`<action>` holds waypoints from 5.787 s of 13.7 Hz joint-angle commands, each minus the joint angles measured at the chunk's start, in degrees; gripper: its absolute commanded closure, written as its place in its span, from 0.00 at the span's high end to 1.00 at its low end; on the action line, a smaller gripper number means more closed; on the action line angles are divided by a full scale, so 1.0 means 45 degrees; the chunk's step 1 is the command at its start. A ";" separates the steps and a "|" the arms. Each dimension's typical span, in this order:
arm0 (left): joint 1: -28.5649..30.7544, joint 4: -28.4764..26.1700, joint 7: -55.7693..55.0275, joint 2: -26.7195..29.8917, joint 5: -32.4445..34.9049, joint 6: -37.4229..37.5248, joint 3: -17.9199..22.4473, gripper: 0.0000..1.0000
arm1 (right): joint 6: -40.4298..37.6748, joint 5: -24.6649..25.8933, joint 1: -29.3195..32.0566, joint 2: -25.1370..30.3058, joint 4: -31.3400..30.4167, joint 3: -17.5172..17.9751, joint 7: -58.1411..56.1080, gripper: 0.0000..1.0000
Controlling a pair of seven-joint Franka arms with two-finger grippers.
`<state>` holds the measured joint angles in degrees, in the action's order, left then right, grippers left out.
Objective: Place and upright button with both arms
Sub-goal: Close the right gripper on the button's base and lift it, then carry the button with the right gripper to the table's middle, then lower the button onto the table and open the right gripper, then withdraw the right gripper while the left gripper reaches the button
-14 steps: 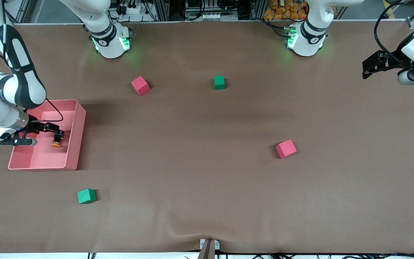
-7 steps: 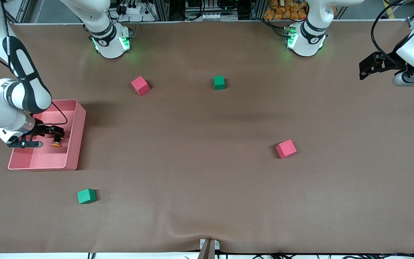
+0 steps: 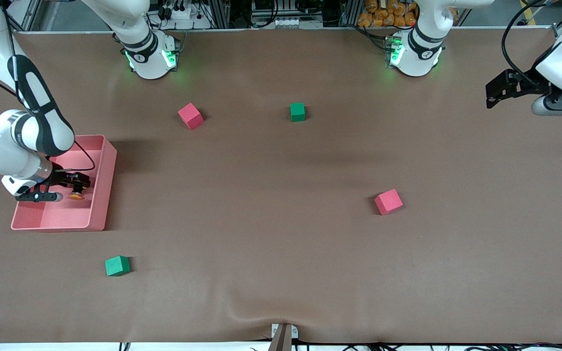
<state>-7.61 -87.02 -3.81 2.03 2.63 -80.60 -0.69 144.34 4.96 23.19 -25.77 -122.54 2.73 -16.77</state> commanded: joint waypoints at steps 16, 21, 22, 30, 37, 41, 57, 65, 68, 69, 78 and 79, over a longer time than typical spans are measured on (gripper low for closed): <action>0.0382 0.0100 0.0085 0.0214 -0.0096 -0.0193 0.0075 1.00 | -0.8732 -0.0926 -0.1205 0.0335 0.6467 0.0312 -0.0222 0.00; 0.0772 -0.0485 0.0104 0.0233 -0.0155 -0.0507 0.0095 1.00 | -1.0455 -0.1820 -0.4073 0.0277 0.8226 0.0312 0.3953 0.00; 0.0869 -0.0602 0.0085 0.0233 -0.0155 -0.0526 0.0095 1.00 | -1.0378 -0.2289 -0.4678 0.0219 0.8286 0.0312 0.4890 0.00; 0.1299 -0.0682 0.0085 0.0311 -0.0155 -0.0507 0.0095 1.00 | -0.7396 -0.3466 -1.0028 -0.2454 1.0591 0.0312 1.0031 0.00; 0.1378 -0.0779 0.0026 0.0389 -0.0155 -0.0370 0.0095 1.00 | -0.4264 -0.3310 -1.3606 -0.4780 1.1001 0.0253 1.1227 0.00; 0.1281 -0.0799 0.0026 0.0292 -0.0155 -0.0409 -0.0002 1.00 | -0.3641 -0.3017 -1.4663 -0.5795 1.1275 0.0175 1.1383 0.00; 0.1281 -0.1053 -0.0111 0.0253 -0.0135 -0.0507 -0.0296 1.00 | -0.3327 -0.2743 -1.5056 -0.5506 1.1704 -0.1597 1.1248 1.00; 0.1183 -0.1014 -0.0208 0.0175 -0.0116 -0.0799 -0.0725 1.00 | -0.7421 -0.2977 -1.1196 -0.2543 1.2290 -0.1662 1.1247 1.00; 0.1163 -0.1033 -0.0208 -0.0001 -0.0116 -0.0838 -0.0842 1.00 | -0.9918 -0.2900 -0.9105 -0.1172 1.2271 -0.1251 1.1209 1.00; 0.1144 -0.1033 -0.0208 -0.0021 -0.0116 -0.0878 -0.0920 1.00 | -1.0585 -0.2880 -0.8635 -0.0801 1.2290 -0.1251 1.1053 1.00; 0.1105 -0.0994 -0.1165 -0.1698 -0.0155 -0.0995 -0.2637 1.00 | -1.3814 -0.1708 -0.5001 0.2751 1.1533 0.0270 0.9450 1.00; 0.0950 -0.0917 -0.1204 -0.1990 -0.0155 -0.1014 -0.2949 1.00 | -1.3660 -0.1708 -0.4842 0.3550 1.0678 0.0427 0.9450 1.00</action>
<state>-2.93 -91.94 -8.15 -4.88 2.40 -84.89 -11.84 82.18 -3.74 -1.42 -17.58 -66.39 1.64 25.88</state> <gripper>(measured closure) 0.000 0.000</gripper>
